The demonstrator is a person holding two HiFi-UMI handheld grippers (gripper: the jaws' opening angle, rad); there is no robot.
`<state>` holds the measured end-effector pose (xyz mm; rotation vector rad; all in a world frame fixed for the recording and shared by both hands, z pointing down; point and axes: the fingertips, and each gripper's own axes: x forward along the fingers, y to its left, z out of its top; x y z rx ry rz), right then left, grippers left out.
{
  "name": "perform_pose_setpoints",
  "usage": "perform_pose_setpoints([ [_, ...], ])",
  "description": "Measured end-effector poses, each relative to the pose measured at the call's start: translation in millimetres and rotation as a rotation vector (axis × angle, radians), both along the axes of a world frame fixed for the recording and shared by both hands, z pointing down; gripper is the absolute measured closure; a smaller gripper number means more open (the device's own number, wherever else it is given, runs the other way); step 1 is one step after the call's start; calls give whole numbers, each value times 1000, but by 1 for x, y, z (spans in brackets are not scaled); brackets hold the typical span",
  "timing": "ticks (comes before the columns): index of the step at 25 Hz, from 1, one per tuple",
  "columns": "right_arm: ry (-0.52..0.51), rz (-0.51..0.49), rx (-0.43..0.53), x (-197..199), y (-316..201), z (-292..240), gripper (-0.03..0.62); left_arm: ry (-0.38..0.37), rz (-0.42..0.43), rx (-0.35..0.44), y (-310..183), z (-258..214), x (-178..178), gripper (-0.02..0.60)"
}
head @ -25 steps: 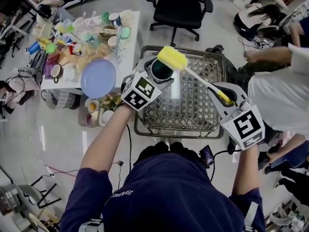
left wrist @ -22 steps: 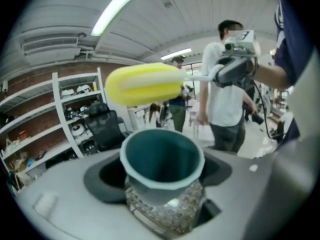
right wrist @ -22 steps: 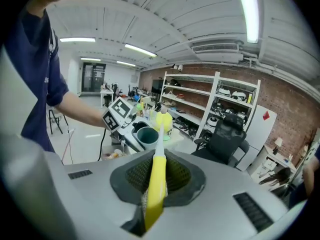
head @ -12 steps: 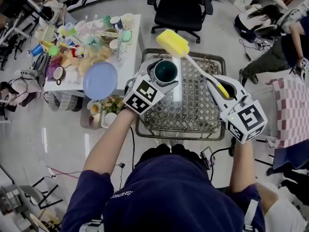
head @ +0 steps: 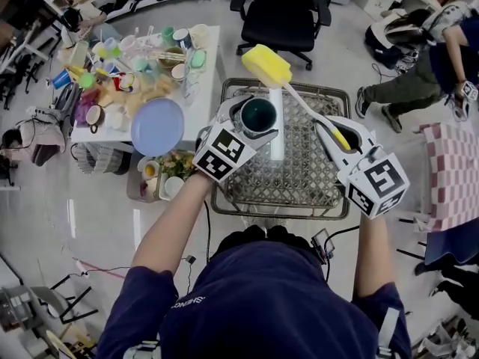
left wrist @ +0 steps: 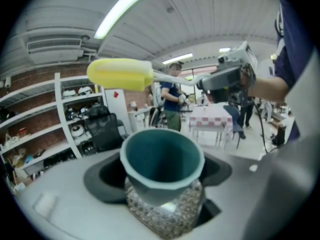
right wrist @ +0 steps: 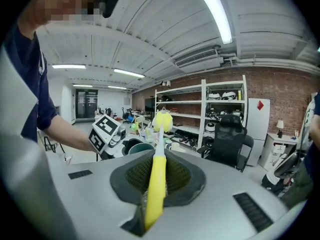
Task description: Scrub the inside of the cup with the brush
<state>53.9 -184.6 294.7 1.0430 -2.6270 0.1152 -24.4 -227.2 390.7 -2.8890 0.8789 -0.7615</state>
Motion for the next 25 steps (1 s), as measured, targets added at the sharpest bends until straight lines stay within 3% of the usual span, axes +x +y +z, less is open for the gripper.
perform_pose_setpoints([
  [25,-25,8,-29,8,-6,19,565,3,-12,-2,4,-1,6,183],
])
